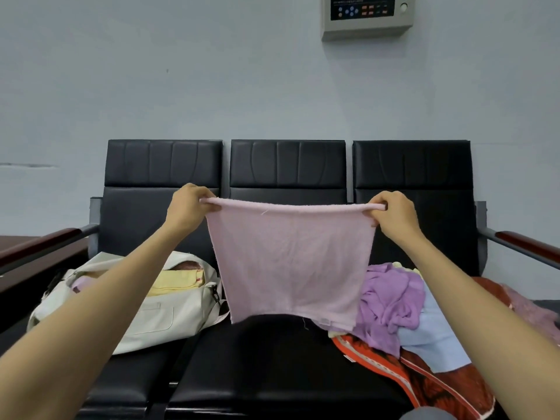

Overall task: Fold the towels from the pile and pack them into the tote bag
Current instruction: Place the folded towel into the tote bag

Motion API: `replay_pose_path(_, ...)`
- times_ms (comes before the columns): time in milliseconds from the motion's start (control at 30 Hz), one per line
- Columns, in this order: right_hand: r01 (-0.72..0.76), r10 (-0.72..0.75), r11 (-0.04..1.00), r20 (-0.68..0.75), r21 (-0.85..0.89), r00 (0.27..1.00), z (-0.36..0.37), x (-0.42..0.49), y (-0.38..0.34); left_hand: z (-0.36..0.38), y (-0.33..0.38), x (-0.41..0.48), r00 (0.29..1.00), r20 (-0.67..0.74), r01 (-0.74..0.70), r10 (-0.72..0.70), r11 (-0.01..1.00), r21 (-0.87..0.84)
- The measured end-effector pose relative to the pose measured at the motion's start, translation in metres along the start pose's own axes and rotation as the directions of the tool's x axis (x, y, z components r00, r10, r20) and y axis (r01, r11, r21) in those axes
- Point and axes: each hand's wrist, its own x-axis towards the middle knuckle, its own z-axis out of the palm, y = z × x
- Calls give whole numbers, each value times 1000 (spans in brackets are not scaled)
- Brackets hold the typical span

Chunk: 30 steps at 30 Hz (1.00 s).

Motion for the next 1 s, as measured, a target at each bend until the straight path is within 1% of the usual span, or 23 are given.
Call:
replay_pose_path(100,-77,54,989,172,127,984,-4,-13,3,-4,2,-16,994,84,88,-72,973,-213)
replay_pose_path(133,-88,58,984,191,153,980,-6,-16,2,-6,3,-20,991,103,113,-87,955,-274)
replay_pose_path(167,-85,53,981,178,174,983,-8,-17,0,-9,4,-23,989,108,133,-101,927,-352)
replay_pose_path(267,-37,27,951,38,307,999,-14,-12,-5,-21,9,-20,984,60,170,-168,785,-596)
replay_pose_path(300,-15,18,938,-5,345,1000,-16,-9,-7,-24,12,-16,983,45,166,-179,749,-642)
replay_pose_path(367,18,5,923,-58,385,998,-17,-2,-13,-26,14,-5,982,33,157,-184,715,-681)
replay_pose_path(400,20,6,918,-64,395,998,-15,3,-15,-24,13,2,981,40,165,-189,711,-683)
replay_pose_path(467,-15,28,927,-30,375,999,-4,13,-14,-13,7,13,976,82,206,-204,720,-662)
replay_pose_path(533,-87,78,944,43,318,996,15,22,-3,10,-9,21,960,140,277,-243,739,-614)
replay_pose_path(633,-208,167,939,167,273,972,56,26,27,56,-40,21,922,220,387,-319,746,-541)
replay_pose_path(700,-255,213,947,215,196,953,84,21,50,89,-59,13,891,251,455,-379,742,-493)
replay_pose_path(800,-304,270,949,287,81,919,119,-3,80,131,-88,-15,852,308,519,-423,763,-386)
replay_pose_path(867,-333,294,941,348,57,890,138,-31,102,154,-109,-42,813,382,562,-439,763,-321)
replay_pose_path(933,-354,301,933,399,65,866,149,-64,122,163,-124,-72,785,426,595,-449,738,-319)
replay_pose_path(1000,-361,293,929,434,82,852,151,-94,138,162,-133,-99,775,451,609,-442,711,-350)
